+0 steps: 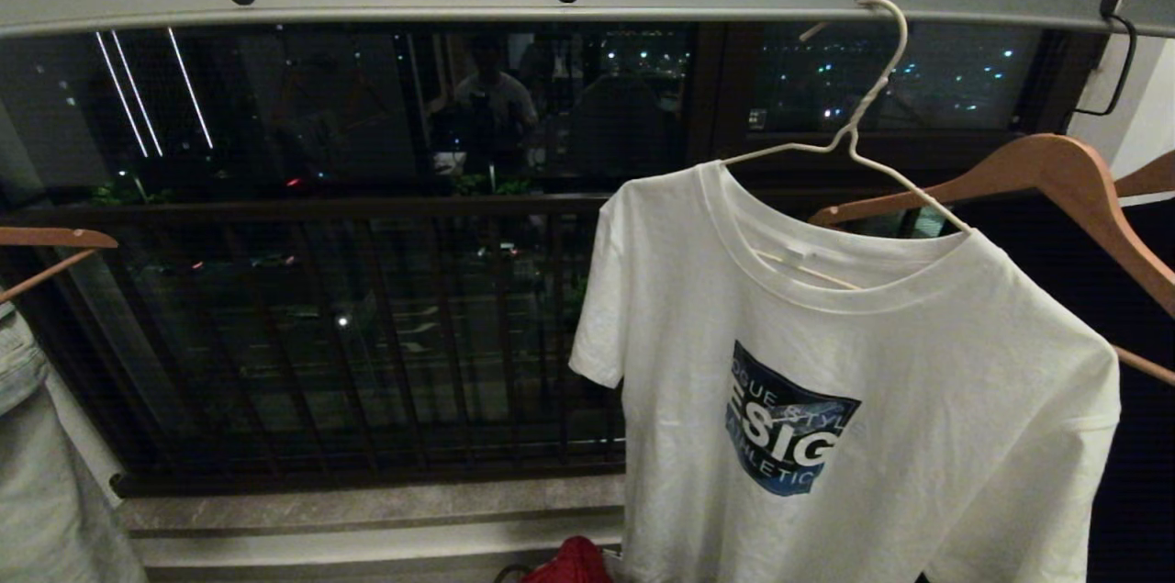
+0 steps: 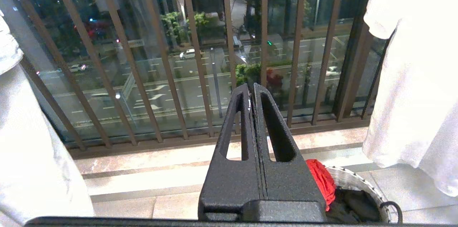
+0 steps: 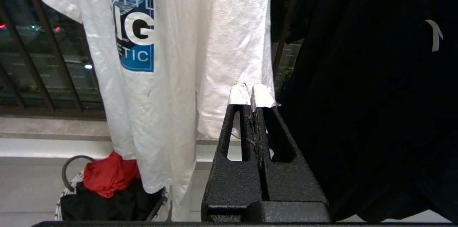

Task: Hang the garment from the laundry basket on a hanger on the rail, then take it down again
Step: Take the clothes off the clothes rack

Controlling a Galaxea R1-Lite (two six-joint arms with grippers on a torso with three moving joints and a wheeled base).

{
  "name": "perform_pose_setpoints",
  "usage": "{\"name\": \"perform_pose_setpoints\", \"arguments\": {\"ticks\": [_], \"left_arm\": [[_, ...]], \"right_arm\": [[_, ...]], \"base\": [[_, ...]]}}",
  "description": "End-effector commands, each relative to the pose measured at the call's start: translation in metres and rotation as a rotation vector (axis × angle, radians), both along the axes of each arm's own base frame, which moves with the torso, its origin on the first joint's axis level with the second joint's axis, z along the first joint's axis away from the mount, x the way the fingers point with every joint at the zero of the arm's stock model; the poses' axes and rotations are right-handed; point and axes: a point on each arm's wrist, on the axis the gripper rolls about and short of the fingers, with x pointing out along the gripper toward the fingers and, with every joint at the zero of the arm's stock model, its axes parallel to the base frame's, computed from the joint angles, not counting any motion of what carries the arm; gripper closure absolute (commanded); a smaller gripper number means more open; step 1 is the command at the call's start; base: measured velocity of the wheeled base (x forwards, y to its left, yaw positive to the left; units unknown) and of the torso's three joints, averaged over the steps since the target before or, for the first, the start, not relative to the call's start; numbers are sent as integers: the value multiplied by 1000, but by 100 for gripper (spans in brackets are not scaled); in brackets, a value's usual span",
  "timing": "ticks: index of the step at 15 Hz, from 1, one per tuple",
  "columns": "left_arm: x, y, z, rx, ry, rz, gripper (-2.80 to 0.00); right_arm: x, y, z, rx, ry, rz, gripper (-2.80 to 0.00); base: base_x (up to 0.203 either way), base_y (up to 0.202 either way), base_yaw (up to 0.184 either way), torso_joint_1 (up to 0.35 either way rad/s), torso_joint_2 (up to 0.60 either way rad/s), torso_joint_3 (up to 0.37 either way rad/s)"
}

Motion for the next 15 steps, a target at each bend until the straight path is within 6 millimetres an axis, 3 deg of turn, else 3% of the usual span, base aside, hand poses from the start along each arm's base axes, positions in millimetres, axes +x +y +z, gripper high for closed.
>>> {"name": "perform_pose_setpoints", "arguments": {"ticks": [1,15], "left_arm": [[1,0,-4,-2,14,1,0],[1,0,-4,-42,14,16,0]], "right_arm": [[0,0,0,-2,3,1,0],[0,0,0,2,3,1,0]], "base": [[0,0,0,0,0,0],[0,0,0,0,0,0]]}}
